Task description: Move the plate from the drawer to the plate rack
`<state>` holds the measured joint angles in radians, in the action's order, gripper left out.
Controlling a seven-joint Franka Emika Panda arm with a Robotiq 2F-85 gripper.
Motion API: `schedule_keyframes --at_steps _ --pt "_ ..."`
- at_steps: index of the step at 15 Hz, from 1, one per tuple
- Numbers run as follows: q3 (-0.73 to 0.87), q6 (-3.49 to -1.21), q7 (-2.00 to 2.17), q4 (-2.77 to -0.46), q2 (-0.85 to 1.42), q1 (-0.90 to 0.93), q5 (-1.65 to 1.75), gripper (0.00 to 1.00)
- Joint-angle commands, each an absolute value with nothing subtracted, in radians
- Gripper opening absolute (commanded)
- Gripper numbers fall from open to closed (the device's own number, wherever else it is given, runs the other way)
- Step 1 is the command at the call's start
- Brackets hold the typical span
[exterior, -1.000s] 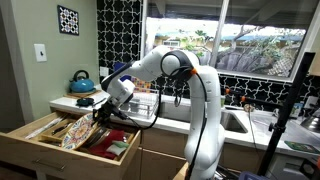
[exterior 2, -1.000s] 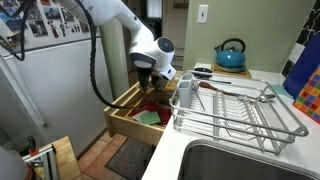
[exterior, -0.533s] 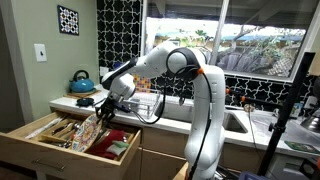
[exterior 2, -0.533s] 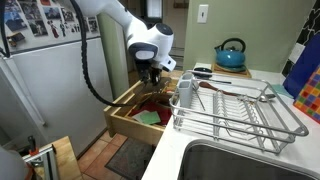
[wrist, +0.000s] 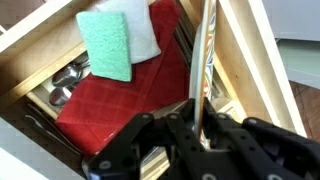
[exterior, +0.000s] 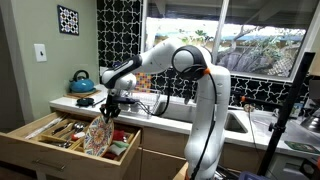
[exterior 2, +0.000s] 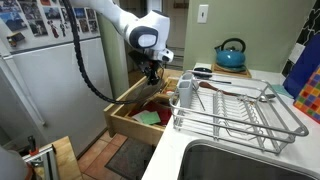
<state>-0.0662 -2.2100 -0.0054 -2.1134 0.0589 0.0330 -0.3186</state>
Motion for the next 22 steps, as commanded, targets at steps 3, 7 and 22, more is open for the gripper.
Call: schedule_keyframes --at_steps 3,7,22 --pt "-0.059 -2.227 -0.009 -2.081 0.078 0.037 -0.254 0.02" --pt "-0.067 -2.231 -0.012 -2.062 0.078 0.040 -0.311 0.02" --pt "-0.070 -2.048 -0.060 -1.925 0.121 0.055 -0.172 0.02"
